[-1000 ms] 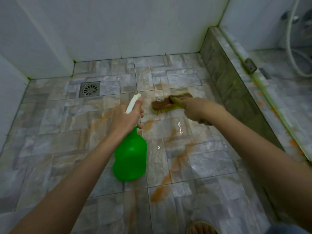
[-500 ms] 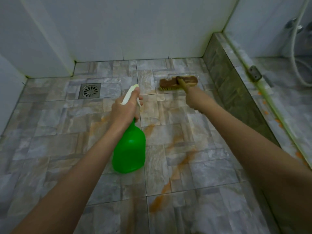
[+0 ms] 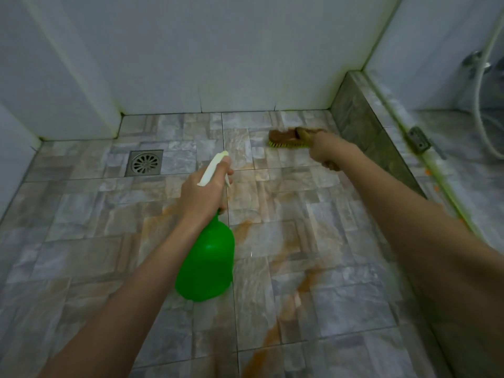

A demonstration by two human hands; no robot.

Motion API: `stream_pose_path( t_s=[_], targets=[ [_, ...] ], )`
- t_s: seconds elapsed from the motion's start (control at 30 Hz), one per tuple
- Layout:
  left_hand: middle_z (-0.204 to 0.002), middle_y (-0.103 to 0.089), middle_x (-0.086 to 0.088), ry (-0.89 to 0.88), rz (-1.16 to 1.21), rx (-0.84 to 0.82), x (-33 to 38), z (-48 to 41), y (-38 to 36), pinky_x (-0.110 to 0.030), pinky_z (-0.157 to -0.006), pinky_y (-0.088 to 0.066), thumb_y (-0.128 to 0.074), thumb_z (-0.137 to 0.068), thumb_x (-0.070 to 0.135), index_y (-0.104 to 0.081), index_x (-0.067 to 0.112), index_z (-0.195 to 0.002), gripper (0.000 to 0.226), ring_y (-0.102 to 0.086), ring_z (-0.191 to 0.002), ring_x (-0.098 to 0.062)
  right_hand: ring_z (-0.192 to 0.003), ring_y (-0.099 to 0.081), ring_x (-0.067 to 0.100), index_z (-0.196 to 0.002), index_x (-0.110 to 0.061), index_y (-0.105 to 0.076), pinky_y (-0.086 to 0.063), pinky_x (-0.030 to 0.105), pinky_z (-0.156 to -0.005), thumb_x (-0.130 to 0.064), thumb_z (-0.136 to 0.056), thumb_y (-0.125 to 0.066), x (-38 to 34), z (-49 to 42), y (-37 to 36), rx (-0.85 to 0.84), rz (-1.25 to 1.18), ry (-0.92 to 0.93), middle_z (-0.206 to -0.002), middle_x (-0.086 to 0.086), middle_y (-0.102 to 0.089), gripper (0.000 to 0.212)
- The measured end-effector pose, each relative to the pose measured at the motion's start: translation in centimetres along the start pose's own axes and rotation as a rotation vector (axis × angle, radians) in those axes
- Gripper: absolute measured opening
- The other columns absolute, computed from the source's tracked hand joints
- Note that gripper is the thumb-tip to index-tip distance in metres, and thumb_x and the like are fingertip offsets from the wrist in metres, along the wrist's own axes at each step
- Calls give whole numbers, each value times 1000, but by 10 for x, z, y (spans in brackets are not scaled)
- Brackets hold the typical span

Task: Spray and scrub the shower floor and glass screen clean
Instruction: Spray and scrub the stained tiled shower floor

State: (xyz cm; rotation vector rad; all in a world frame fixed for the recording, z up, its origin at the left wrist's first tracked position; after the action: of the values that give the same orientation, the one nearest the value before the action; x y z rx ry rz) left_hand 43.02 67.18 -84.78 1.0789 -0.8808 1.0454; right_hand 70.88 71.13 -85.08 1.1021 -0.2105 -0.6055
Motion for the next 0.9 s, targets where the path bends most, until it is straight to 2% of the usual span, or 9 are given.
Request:
stream_pose_path(
  t_s=[0.13, 0.3, 0.4, 0.43, 0.53, 0.6, 0.7, 0.83, 0.9],
  targets=[
    [-101, -75, -21, -30, 22, 21, 3, -11, 3, -7, -42, -41, -55, -100, 49, -78, 14, -93, 42, -57, -46, 5, -55, -56, 22, -147, -54, -6, -40, 22, -33, -4, -94, -32, -3, 49, -34, -51, -11, 105, -84, 14, -54, 77],
    [-100, -76, -16, -29, 41, 14, 7, -15, 3, -18, -44, -45, -55, -99, 51, -77, 14, -93, 44, -53, -37, -6, -57, -50, 24, -152, -40, -16, -40, 27, -40, -7, -95, -35, 5, -21, -3, 100, -140, 18, -90, 15, -53, 68],
    [-100, -75, -16, -29, 62, 4, 7, -18, 3, -24, -43, -44, -54, -99, 53, -76, 14, -93, 45, -50, -37, -12, -53, -48, 22, -140, -10, -42, -38, 28, -41, -3, -97, -36, 4, -22, 3, 49, -98, -37, -76, 15, -51, 44],
    [-100, -75, -15, -28, 66, 6, 7, -20, 4, -24, -43, -44, -54, -99, 53, -76, 14, -92, 44, -50, -37, -13, -52, -49, 22, -139, -9, -41, -38, 27, -40, -2, -97, -35, 1, -11, -3, 28, -65, -35, -76, 15, -52, 43],
    [-97, -76, -14, -22, 70, 24, 6, -26, 7, -27, -47, -47, -54, -98, 54, -76, 17, -90, 44, -54, -39, -13, -52, -51, 22, -151, -46, -8, -38, 22, -35, -3, -96, -30, 0, 24, -20, 0, -92, 64, -83, 16, -55, 73],
    [-97, -76, -12, -13, 70, 25, 5, -26, 8, -28, -49, -48, -54, -98, 55, -77, 21, -89, 43, -55, -40, -11, -52, -50, 22, -148, -55, -1, -37, 20, -33, -4, -95, -30, 5, 11, -18, 53, -127, 96, -89, 17, -56, 79],
    [-96, -77, -9, -11, 73, 27, 3, -24, 11, -28, -50, -47, -54, -98, 55, -77, 25, -88, 40, -52, -40, -5, -54, -49, 22, -151, -49, -5, -37, 22, -34, -3, -94, -33, 11, -36, 3, 141, -190, -3, -99, 20, -56, 78],
    [-87, -77, -3, -33, 74, 61, -1, -23, 18, -34, -55, -51, -55, -98, 55, -77, 28, -83, 39, -60, -48, -9, -51, -51, 23, -141, -10, -38, -39, 25, -35, -3, -96, -39, -8, -27, 6, 57, -69, -13, -77, 15, -54, 46],
    [-85, -77, -5, -38, 83, 69, -3, -23, 23, -36, -56, -51, -55, -99, 54, -77, 29, -80, 39, -60, -50, -14, -49, -51, 23, -141, -16, -36, -39, 23, -35, -5, -97, -37, -18, -5, -7, 28, -31, 34, -75, 15, -55, 45]
  ],
)
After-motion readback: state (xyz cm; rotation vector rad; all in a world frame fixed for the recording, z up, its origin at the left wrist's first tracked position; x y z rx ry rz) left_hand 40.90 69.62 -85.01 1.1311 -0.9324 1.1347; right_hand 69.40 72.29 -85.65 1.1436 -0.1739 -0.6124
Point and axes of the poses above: each hand's wrist, its own z-axis away from the middle knuckle, its own y-axis out of the back of the hand, x = y × z, the point moved 1 cm from there along -z, towards the middle knuckle
